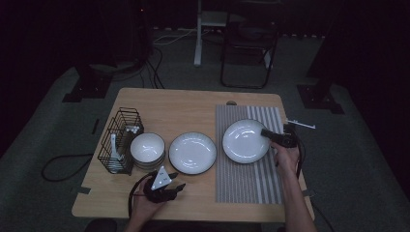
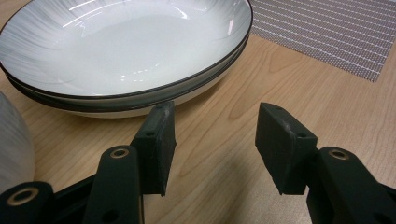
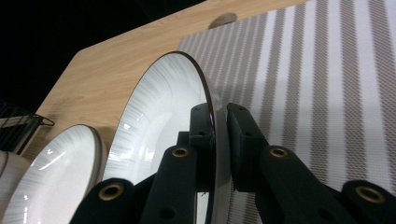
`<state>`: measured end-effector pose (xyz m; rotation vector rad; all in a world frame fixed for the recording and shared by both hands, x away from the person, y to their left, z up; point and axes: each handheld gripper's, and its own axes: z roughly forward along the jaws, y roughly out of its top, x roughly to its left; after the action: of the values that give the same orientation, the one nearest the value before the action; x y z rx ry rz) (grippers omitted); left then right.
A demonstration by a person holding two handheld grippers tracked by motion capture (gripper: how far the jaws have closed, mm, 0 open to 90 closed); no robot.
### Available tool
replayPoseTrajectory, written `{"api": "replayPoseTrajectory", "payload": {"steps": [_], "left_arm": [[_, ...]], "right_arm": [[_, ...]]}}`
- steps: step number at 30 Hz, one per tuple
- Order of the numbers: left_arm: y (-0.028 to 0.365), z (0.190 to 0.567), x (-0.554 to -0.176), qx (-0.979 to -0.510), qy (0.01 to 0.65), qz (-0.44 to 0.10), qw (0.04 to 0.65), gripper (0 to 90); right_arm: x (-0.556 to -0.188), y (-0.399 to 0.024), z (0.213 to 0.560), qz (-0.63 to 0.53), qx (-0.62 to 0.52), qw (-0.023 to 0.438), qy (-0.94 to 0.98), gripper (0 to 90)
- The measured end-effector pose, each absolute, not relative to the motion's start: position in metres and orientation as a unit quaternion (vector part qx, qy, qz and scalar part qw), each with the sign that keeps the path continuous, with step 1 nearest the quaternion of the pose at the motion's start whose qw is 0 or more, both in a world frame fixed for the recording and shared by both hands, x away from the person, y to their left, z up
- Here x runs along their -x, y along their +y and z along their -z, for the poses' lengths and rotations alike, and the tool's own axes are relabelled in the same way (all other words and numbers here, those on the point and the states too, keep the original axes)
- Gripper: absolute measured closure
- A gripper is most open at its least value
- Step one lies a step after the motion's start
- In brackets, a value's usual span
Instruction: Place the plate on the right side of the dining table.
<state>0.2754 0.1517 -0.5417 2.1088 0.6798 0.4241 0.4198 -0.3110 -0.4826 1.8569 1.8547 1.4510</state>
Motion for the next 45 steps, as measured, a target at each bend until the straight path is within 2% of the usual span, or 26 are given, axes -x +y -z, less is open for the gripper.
{"api": "replayPoseTrajectory", "payload": {"steps": [24,29,43,45], "left_arm": [[0.150,0.542,-0.276,-0.850,0.266,-0.166,0.422,48.3],[0.150,0.542,-0.276,-0.851,0.266,-0.166,0.421,48.3],[0.150,0.542,-0.275,-0.851,0.265,-0.168,0.421,48.3],[0.149,0.542,-0.275,-0.851,0.265,-0.168,0.421,48.3]], "right_arm": [[-0.421,-0.328,0.509,-0.473,-0.653,0.068,0.588,81.7],[-0.420,-0.326,0.509,-0.448,-0.651,0.089,0.606,83.5],[-0.421,-0.332,0.516,-0.433,-0.665,0.095,0.601,84.4],[-0.420,-0.332,0.519,-0.420,-0.669,0.106,0.603,84.6]]}}
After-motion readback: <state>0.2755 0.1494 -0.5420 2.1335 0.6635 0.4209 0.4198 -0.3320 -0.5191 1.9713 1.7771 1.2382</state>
